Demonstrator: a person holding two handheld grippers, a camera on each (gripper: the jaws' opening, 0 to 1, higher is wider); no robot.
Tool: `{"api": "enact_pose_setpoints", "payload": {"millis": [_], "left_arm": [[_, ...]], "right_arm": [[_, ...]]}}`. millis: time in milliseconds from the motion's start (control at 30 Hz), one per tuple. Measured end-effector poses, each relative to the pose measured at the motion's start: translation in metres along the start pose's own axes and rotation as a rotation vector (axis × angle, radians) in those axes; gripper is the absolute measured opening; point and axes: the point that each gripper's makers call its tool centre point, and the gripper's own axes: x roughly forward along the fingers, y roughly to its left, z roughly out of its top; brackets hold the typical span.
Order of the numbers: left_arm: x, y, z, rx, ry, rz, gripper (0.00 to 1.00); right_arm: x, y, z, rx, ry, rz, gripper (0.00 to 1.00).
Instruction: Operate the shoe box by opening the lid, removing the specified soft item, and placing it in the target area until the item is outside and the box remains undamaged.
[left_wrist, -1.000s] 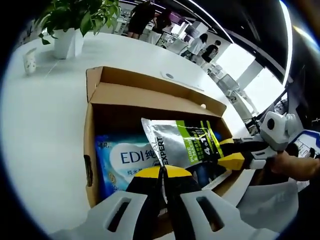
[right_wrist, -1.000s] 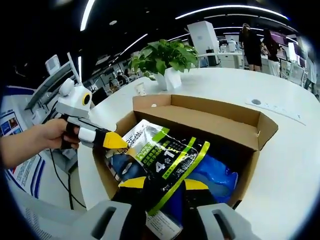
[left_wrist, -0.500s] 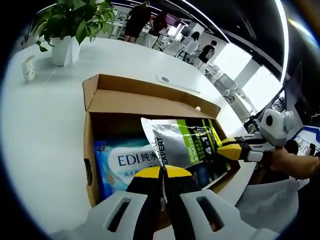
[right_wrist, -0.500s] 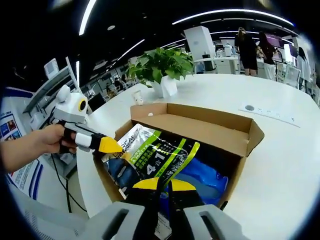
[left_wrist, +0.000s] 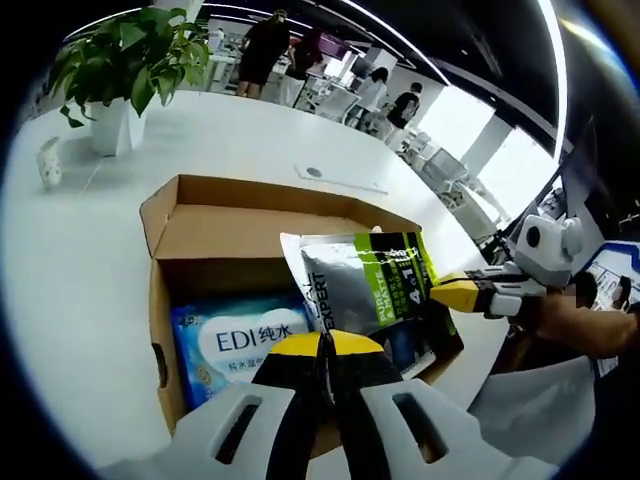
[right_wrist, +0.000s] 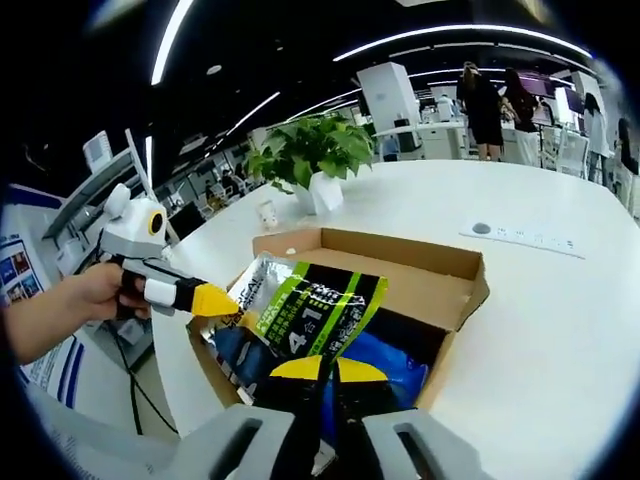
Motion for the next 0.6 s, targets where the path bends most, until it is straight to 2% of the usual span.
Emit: {"api": "enact_pose_setpoints", "payload": {"millis": [400, 600], "left_arm": [[0.009, -0.022, 0.008, -0.025, -0.007, -0.013, 0.00], [0.014, -0.034, 0.010, -0.009, -0.007, -0.004, 0.00]], "right_arm": [[-0.021, -0.015, 0.009, 0.034, -0.013, -0.028, 0.00], [-0.030, -0.022, 0.011, 0.038, -0.010, -0.043, 0.00]]}}
